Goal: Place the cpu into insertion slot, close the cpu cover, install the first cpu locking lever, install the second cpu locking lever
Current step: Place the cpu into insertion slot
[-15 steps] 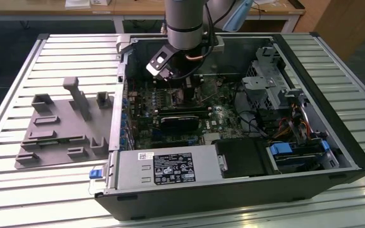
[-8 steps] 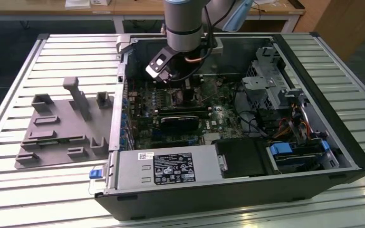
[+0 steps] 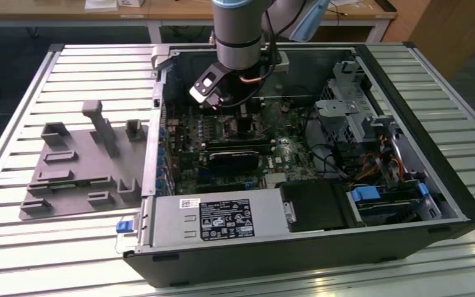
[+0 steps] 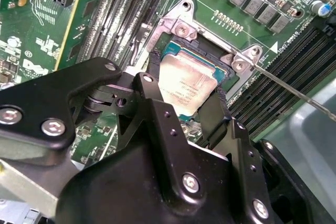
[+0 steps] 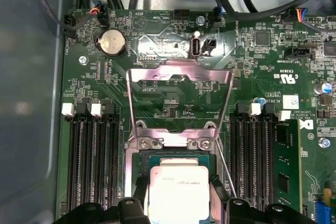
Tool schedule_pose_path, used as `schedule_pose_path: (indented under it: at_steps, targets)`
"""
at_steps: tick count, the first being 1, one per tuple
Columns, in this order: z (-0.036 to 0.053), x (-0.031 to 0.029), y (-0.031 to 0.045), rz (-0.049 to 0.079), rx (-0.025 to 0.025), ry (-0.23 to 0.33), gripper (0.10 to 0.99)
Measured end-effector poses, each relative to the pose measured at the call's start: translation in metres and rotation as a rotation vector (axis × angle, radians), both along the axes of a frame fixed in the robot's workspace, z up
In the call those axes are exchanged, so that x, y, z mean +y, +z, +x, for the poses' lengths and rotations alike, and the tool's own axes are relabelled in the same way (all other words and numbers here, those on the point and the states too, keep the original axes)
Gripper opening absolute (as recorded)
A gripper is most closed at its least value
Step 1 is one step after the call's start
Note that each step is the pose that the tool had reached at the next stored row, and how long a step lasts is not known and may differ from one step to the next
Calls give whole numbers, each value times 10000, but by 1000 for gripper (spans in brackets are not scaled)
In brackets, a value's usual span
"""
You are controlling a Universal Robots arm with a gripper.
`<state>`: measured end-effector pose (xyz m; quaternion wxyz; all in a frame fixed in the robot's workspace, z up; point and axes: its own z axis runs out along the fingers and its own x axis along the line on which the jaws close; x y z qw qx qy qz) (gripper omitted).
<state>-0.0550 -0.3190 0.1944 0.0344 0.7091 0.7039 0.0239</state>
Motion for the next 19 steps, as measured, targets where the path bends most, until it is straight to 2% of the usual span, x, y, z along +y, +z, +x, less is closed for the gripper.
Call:
schedule_pose_path:
  at_steps: [4,19]
  targets:
    - [0,16,-12,3,-3,0,537]
    - [-1,19,-26,0,0,0,537]
